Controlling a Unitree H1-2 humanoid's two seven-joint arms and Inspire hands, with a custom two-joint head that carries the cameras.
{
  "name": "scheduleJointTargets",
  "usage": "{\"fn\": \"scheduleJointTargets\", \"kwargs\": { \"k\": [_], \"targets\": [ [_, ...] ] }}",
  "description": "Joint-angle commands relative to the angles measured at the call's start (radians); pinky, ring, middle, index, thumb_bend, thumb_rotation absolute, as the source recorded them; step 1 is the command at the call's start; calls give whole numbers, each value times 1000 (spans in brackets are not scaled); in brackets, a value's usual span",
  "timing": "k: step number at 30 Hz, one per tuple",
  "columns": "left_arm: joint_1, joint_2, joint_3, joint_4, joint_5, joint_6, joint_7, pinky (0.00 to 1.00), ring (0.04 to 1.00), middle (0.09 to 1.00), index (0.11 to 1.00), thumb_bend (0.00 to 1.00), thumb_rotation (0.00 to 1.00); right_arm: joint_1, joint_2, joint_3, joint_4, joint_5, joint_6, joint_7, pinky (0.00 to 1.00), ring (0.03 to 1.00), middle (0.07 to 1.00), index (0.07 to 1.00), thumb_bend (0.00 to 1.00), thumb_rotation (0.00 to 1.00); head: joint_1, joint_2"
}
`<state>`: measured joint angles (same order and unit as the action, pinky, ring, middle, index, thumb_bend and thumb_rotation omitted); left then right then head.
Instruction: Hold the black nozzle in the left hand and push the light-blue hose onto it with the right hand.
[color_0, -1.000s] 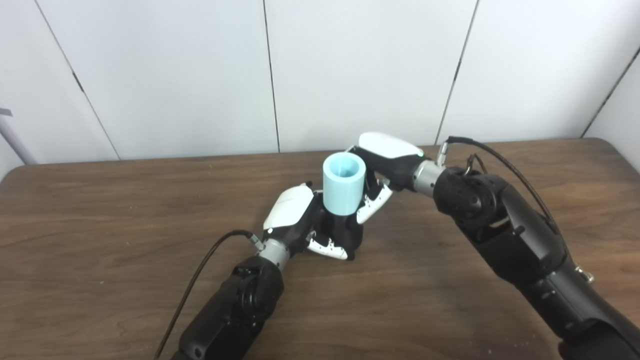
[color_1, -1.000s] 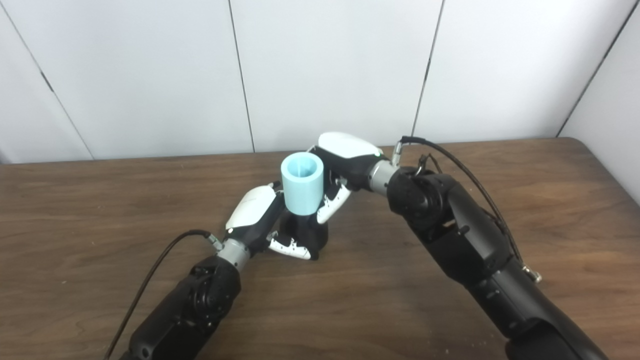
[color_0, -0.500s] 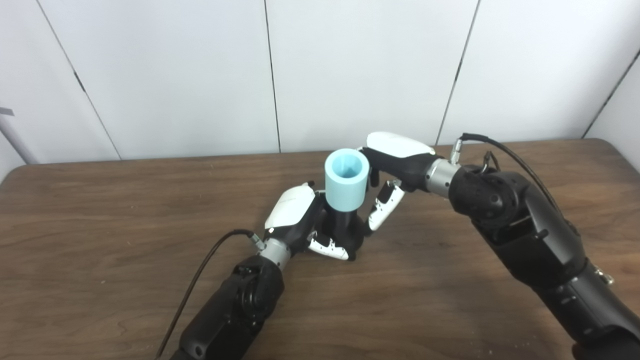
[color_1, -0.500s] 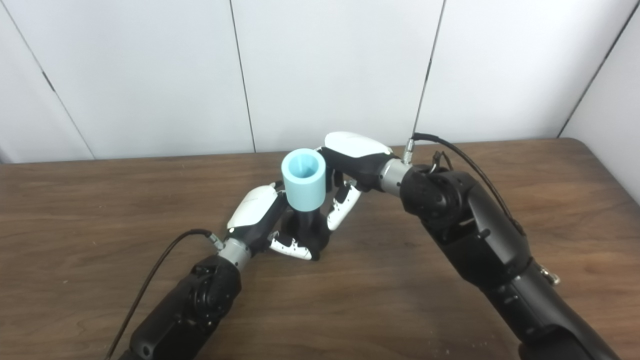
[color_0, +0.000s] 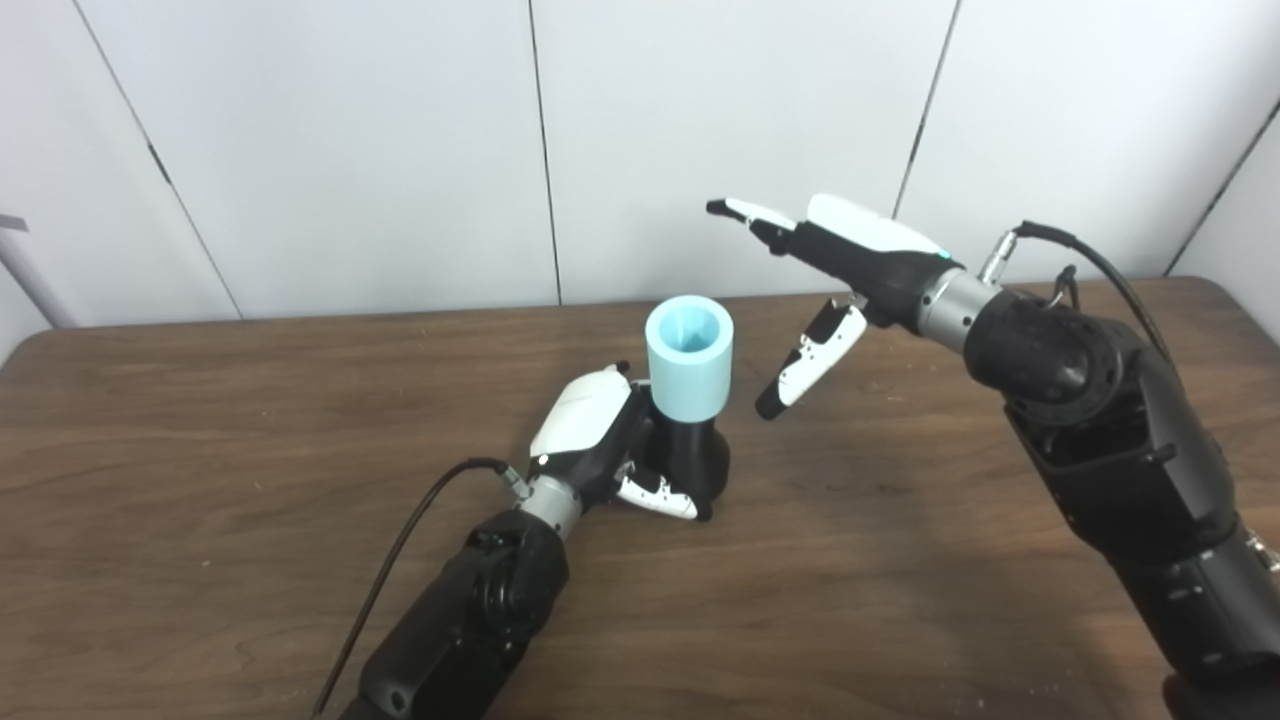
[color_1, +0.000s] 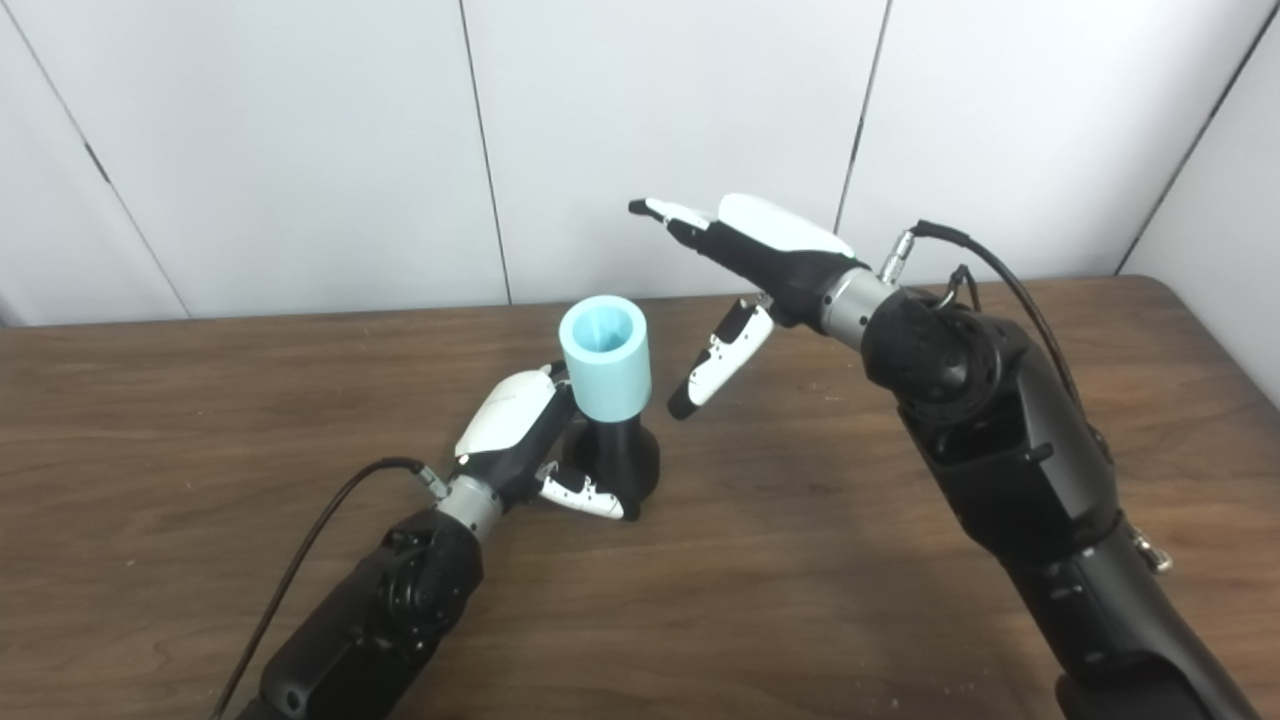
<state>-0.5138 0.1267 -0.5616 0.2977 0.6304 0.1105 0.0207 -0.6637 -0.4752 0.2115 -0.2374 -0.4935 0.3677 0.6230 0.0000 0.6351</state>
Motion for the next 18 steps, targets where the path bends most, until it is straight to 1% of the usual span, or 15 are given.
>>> {"fn": "scheduleJointTargets", "kwargs": {
  "k": [1,4,6,8,10,12,14,15,16,17,18],
  "targets": [
    [42,-9,-41,61,17,15,-84,1000,643,488,486,525,0,-24,-17,-12,-33,-1,-16,-30,889,1000,1000,1000,1000,220,3,-1],
    [44,-8,-39,59,18,12,-84,1000,643,488,486,525,0,-17,-30,-4,-32,0,-24,-18,805,1000,1000,1000,1000,211,1,0],
    [46,-7,-39,56,19,11,-85,1000,643,488,486,525,0,-19,-35,-7,-34,9,-23,-11,786,1000,1000,1000,1000,209,0,-1],
    [48,-6,-40,55,20,11,-86,1000,643,487,487,525,0,-19,-36,-12,-45,22,-24,-9,805,1000,1000,1000,1000,210,1,-1],
    [48,-6,-40,58,20,9,-86,1000,643,485,489,525,0,-16,-33,-23,-62,54,-33,-9,867,1000,1000,1000,1000,209,-1,-1],
    [47,-5,-39,60,19,8,-87,1000,643,484,489,525,0,-10,-33,-28,-74,103,-70,-8,905,1000,1000,1000,1000,209,-1,-1],
    [47,-5,-39,62,19,6,-87,1000,643,484,489,525,0,-6,-38,-25,-81,130,-108,-7,947,1000,1000,1000,1000,276,-1,-1],
    [46,-5,-40,62,19,7,-88,1000,643,484,489,525,0,-7,-51,-13,-88,131,-147,-2,955,1000,1000,1000,1000,295,-1,-1],
    [46,-5,-40,61,20,9,-89,1000,643,482,490,525,0,-9,-64,0,-93,126,-190,1,985,1000,1000,1000,935,516,-1,-1],
    [46,-5,-41,61,20,11,-91,1000,643,481,491,525,0,-10,-73,8,-96,122,-220,3,996,1000,1000,1000,891,631,-1,-1],
    [46,-5,-41,61,20,11,-91,1000,643,481,491,525,0,-12,-79,17,-96,116,-255,0,996,1000,1000,1000,891,631,1,-7]
  ]
}}
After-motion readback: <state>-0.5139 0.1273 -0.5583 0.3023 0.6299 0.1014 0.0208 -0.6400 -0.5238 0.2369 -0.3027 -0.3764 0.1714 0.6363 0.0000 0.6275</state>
